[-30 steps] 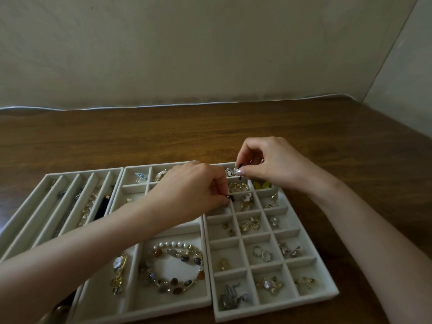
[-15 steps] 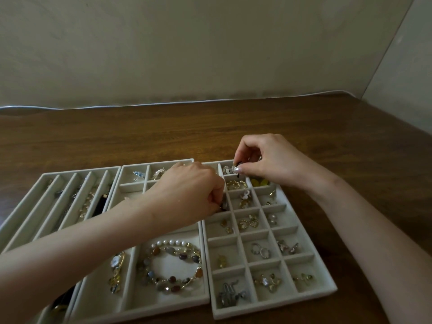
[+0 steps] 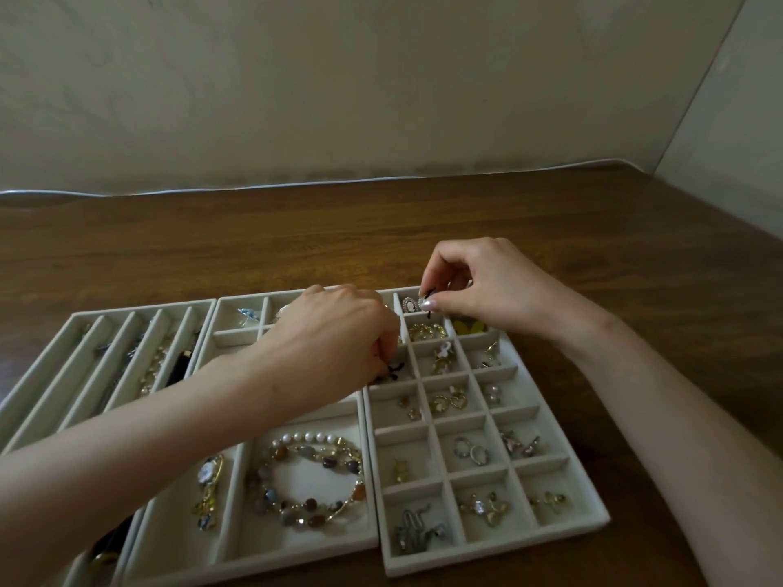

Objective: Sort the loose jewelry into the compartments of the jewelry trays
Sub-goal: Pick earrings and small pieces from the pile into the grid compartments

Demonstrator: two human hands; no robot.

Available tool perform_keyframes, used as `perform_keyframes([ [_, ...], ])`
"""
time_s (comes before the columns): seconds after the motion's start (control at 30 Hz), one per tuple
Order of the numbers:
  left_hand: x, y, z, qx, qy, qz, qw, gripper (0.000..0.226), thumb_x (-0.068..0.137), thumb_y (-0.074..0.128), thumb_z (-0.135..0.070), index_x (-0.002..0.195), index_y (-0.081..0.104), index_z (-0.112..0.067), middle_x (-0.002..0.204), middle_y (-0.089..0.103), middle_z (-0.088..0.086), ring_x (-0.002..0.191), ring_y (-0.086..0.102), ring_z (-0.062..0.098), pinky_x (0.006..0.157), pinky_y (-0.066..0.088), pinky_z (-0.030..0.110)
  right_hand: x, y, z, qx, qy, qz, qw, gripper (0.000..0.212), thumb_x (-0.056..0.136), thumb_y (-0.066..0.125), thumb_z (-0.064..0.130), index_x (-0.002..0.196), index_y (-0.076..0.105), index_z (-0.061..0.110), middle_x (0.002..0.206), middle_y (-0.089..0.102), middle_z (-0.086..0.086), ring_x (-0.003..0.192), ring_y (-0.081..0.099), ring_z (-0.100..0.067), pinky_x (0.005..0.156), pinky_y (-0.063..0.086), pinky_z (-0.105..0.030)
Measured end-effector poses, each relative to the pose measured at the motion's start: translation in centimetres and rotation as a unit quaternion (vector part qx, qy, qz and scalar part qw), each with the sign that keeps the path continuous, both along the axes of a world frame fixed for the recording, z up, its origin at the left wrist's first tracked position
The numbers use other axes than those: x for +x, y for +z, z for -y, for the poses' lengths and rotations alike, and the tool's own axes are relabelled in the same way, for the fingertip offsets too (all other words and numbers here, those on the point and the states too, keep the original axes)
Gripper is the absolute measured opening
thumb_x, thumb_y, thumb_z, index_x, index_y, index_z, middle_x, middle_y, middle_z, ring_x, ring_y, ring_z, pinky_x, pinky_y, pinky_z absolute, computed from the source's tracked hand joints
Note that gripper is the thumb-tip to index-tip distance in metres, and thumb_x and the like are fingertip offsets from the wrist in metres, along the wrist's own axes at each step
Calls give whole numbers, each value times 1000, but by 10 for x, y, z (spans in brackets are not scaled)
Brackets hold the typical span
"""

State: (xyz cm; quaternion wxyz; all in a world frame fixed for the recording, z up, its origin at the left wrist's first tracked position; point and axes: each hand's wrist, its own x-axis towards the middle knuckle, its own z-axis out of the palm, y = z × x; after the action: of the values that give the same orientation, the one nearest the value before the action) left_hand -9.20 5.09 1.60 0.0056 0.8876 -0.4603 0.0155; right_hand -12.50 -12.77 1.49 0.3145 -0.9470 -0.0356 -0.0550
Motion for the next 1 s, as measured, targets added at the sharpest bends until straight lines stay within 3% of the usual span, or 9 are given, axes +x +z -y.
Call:
perform_keyframes([
  [0.13,-1,-1,2,-15,-7,-5,1000,14,87,56,-27,97,62,-35,89,45,-17,95,52,6,76,41,21,0,0,0,-1,2,1,1000,11,83,68,19,89,61,25,88,58,13,81,55,0,63,41,-13],
  [0.37,-2,1,-5,-20,-6,9,1000,12,87,57,-38,98,61,-37,94,47,-18,100,49,5,85,40,23,0,0,-1,0,8,-2,1000,12,83,68,20,89,60,27,91,58,13,85,55,-1,67,42,-14],
  [0.5,-6,-2,-2,-16,-15,0,1000,16,89,56,-31,103,61,-37,102,52,-15,98,51,6,85,43,23,-1,0,-2,-5,11,-2,1000,11,84,67,19,89,60,26,89,58,14,82,55,1,64,39,-13],
  [0.73,1,5,-3,-16,0,-29,999,11,85,60,-38,96,62,-38,94,48,-17,92,49,3,85,44,22,0,0,-2,0,13,-4,1000,11,84,67,19,89,61,26,91,59,13,85,56,-1,66,43,-15],
  [1.0,5,6,4,36,-51,-50,997,16,88,60,-22,95,63,-37,80,35,-21,89,40,0,80,42,20,-1,1,-2,-1,12,-5,1000,12,84,67,18,88,59,27,89,59,13,83,56,0,65,41,-13],
])
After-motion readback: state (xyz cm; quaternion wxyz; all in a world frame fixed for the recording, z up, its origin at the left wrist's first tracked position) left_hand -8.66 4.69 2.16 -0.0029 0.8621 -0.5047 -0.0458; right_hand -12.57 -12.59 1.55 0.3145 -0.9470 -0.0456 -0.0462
